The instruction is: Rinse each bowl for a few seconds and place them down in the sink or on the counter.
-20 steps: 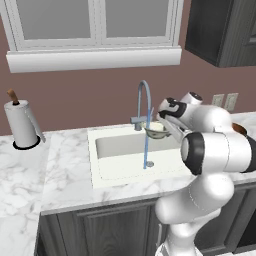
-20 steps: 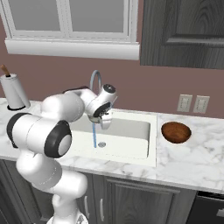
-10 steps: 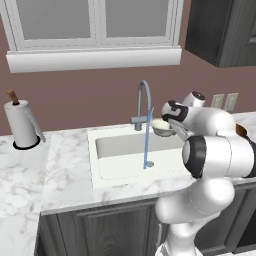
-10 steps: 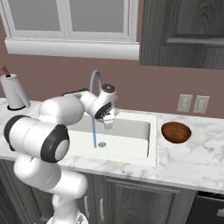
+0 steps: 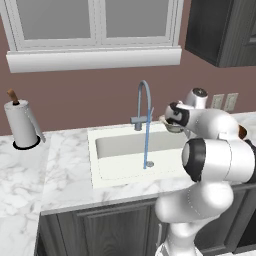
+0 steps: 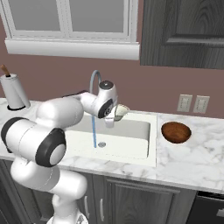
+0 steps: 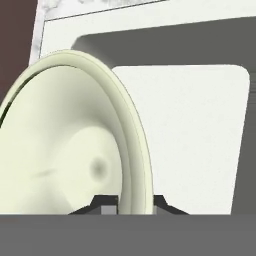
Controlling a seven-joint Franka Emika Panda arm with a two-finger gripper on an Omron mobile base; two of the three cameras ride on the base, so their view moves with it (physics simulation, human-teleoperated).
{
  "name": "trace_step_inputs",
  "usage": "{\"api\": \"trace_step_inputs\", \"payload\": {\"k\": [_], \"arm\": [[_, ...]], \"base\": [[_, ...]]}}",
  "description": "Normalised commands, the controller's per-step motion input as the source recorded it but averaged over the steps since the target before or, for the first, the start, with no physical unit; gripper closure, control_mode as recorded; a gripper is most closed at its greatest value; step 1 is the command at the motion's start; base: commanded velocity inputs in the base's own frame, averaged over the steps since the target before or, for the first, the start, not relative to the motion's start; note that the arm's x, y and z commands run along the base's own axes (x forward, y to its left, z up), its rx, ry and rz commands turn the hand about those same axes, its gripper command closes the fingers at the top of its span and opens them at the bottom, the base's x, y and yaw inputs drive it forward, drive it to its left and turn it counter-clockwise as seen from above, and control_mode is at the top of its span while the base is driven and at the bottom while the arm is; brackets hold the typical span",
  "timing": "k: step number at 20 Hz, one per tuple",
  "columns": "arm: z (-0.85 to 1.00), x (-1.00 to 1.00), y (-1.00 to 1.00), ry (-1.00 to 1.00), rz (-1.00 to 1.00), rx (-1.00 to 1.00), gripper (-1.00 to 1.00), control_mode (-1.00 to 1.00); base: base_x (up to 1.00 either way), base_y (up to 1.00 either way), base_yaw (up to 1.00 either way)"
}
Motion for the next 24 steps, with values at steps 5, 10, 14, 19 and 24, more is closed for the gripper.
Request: {"api": "trace_step_inputs", "payload": {"k": [5, 10, 14, 19, 24], "arm": [[0.16, -0.09, -0.35, 0.0, -0.32, -0.02, 1.0, -1.0], [0.1, -0.04, -0.24, 0.0, -0.36, -0.03, 1.0, -1.0], [0.09, -0.02, -0.22, 0.0, -0.37, -0.04, 1.0, -1.0], [0.06, -0.05, -0.24, 0.0, -0.36, -0.05, 1.0, -1.0], [0.18, -0.1, -0.3, -0.01, -0.33, -0.04, 1.0, -1.0]], "base": [[0.0, 0.0, 0.0], [0.0, 0.0, 0.0], [0.0, 0.0, 0.0], [0.0, 0.0, 0.0], [0.0, 0.0, 0.0]]}}
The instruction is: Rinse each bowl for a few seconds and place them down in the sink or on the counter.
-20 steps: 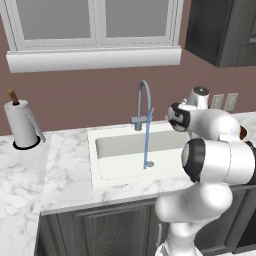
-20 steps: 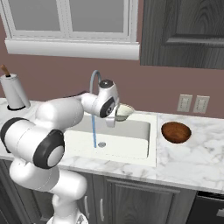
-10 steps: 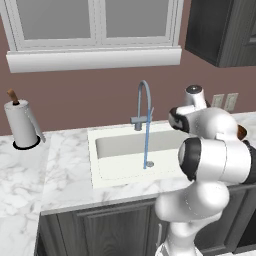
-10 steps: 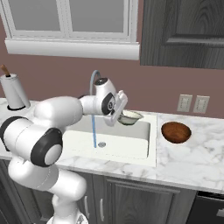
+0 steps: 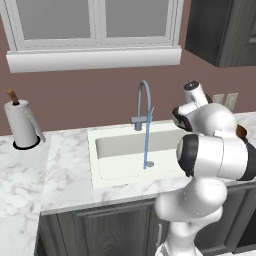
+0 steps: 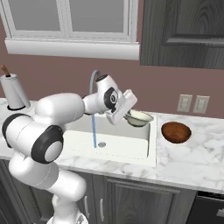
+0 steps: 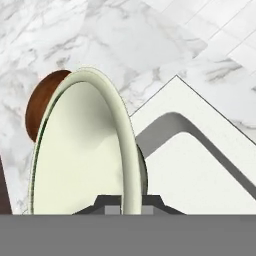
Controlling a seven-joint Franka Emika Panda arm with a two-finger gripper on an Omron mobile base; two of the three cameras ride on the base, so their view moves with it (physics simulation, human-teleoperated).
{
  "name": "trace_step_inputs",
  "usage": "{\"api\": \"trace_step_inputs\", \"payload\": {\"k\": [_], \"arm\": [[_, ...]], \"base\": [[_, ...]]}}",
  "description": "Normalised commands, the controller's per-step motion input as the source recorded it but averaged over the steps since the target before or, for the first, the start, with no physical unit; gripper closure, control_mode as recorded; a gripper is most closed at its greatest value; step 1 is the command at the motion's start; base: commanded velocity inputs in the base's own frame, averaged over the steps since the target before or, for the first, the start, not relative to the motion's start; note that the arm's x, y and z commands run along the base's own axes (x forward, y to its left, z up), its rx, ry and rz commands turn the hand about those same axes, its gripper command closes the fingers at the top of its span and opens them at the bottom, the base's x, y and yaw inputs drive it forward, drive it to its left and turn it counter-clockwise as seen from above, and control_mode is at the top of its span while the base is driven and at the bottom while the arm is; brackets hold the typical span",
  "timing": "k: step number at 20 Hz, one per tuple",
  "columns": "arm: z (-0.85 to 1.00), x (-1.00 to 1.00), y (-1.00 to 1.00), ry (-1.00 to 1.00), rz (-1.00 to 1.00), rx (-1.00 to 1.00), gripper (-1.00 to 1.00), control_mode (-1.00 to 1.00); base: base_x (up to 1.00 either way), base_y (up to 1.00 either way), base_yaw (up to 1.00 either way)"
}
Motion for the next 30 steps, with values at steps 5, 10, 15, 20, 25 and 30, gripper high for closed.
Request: {"api": "trace_step_inputs", "payload": {"k": [5, 10, 15, 20, 25, 30], "arm": [[0.29, -0.13, -0.3, -0.03, -0.32, -0.06, 1.0, -1.0], [0.12, -0.29, -0.24, -0.04, -0.3, -0.04, 1.0, -1.0], [-0.12, -0.68, -0.14, -0.08, -0.24, -0.05, 1.0, -1.0], [-0.26, -0.8, -0.07, -0.11, -0.2, -0.07, 1.0, -1.0], [-0.14, -0.43, -0.2, -0.06, -0.19, -0.06, 1.0, -1.0], [-0.22, -0.18, -0.27, -0.03, -0.16, -0.06, 1.0, -1.0]], "base": [[0.0, 0.0, 0.0], [0.0, 0.0, 0.0], [0.0, 0.0, 0.0], [0.0, 0.0, 0.0], [0.0, 0.0, 0.0], [0.0, 0.0, 0.0]]}}
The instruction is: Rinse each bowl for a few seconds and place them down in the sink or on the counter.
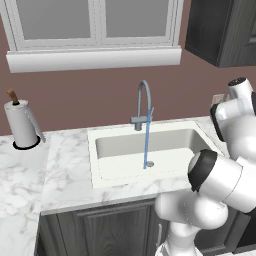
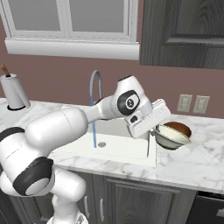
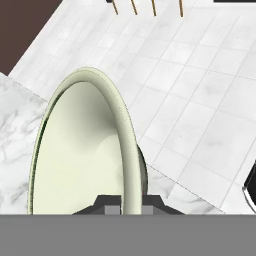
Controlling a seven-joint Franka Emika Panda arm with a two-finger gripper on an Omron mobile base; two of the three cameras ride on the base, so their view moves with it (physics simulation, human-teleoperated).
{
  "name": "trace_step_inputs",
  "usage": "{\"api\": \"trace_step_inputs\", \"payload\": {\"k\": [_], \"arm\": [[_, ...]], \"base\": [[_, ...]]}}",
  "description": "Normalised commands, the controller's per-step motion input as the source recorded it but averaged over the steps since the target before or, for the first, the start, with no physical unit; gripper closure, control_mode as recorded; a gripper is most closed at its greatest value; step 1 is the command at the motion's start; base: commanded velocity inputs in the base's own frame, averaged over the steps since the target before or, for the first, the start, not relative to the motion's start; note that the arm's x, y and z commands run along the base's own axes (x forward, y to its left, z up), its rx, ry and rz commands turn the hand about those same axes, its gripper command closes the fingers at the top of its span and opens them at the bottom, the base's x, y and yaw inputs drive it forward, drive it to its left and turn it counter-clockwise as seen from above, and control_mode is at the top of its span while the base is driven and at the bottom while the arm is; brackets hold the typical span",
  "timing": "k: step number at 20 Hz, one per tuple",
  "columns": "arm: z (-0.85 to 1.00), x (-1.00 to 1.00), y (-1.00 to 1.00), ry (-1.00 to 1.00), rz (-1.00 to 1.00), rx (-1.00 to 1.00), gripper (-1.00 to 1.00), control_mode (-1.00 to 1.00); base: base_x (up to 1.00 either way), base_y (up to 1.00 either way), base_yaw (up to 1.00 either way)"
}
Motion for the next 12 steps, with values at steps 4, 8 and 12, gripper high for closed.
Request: {"api": "trace_step_inputs", "payload": {"k": [4, 8, 12], "arm": [[-0.36, -0.06, -0.08, -0.02, -0.13, -0.08, 1.0, -1.0], [-0.42, 0.0, 0.0, -0.03, -0.11, -0.08, 1.0, -1.0], [-0.38, 0.0, 0.0, -0.06, -0.08, -0.08, 1.0, -1.0]], "base": [[0.0, 0.0, 0.0], [0.0, 0.0, 0.0], [0.0, 0.0, 0.0]]}}
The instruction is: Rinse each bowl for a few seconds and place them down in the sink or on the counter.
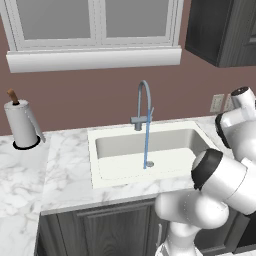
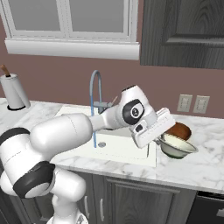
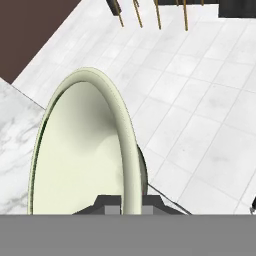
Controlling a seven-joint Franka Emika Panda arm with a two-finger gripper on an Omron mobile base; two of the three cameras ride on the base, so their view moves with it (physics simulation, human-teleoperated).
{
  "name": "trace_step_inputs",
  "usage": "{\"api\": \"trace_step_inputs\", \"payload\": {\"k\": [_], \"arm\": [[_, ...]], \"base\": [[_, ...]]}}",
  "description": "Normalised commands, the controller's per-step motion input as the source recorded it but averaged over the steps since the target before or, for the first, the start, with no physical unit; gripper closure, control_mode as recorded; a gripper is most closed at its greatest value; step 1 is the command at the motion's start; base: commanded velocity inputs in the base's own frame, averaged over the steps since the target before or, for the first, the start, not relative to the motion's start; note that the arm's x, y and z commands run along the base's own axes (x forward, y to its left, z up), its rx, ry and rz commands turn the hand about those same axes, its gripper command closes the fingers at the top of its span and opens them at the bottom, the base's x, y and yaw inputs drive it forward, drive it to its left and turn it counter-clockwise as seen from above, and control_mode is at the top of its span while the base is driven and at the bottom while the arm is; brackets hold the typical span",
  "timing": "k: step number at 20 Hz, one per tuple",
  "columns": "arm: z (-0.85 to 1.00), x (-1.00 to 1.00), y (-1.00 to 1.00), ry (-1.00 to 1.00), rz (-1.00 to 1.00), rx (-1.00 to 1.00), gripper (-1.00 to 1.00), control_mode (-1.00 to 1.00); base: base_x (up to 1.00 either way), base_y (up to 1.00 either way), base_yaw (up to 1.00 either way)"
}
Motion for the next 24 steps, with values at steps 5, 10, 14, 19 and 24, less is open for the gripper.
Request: {"api": "trace_step_inputs", "payload": {"k": [5, 10, 14, 19, 24], "arm": [[-0.35, 0.08, 0.0, -0.08, -0.04, -0.06, 1.0, -1.0], [-0.29, 0.18, 0.05, -0.13, 0.0, -0.03, 1.0, -1.0], [-0.35, 0.23, 0.12, -0.13, 0.0, -0.02, 1.0, -1.0], [-0.3, 0.36, 0.01, 0.01, -0.01, 0.0, 1.0, -1.0], [-0.29, 0.42, 0.0, 0.03, -0.02, -0.01, 1.0, -1.0]], "base": [[0.0, 0.0, 0.0], [0.0, 0.0, 0.0], [0.0, 0.0, 0.0], [0.0, 0.0, 0.0], [0.0, 0.0, 0.0]]}}
